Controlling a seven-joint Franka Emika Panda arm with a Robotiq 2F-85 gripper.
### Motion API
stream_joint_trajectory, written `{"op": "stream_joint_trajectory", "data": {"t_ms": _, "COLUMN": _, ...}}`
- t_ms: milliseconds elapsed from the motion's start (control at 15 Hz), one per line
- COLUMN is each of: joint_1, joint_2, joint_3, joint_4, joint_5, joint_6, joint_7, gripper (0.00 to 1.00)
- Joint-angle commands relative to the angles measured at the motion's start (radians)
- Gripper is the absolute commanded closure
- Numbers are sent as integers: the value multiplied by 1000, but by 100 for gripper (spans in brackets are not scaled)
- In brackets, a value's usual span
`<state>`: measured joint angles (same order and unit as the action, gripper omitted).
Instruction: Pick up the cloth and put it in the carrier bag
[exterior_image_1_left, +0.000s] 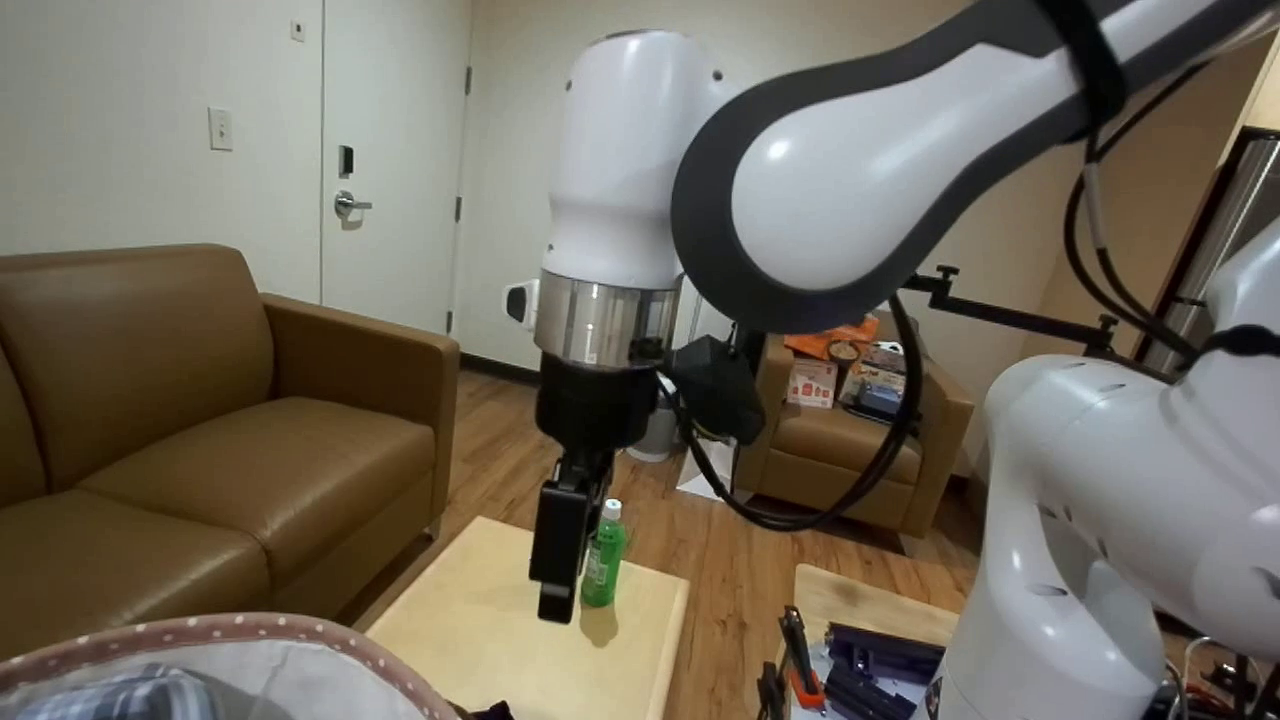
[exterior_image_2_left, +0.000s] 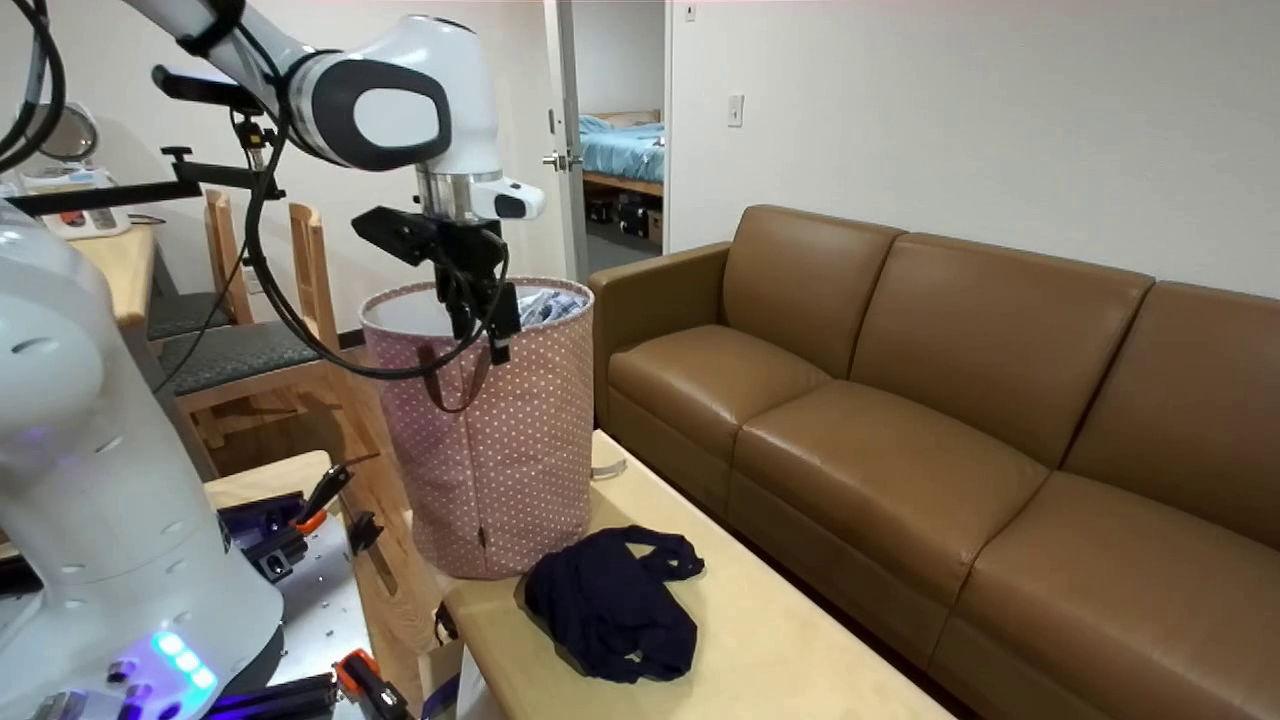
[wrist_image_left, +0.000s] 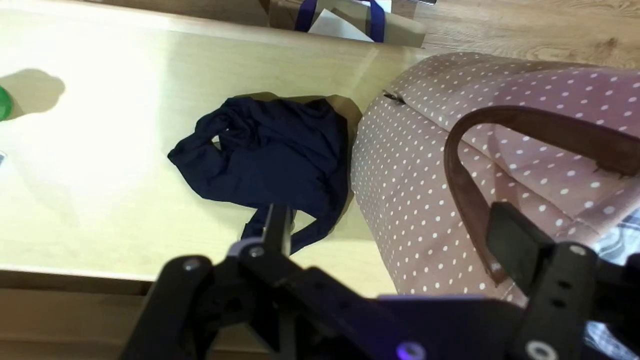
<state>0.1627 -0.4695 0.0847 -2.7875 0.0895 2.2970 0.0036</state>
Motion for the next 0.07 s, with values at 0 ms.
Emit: {"op": "stream_joint_trajectory", "data": {"t_ms": 0, "joint_1": -5, "joint_2": -1, "joint_3": 0, "joint_4": 2, "joint_5": 3, "joint_6": -4, "joint_7": -2, "gripper": 0}}
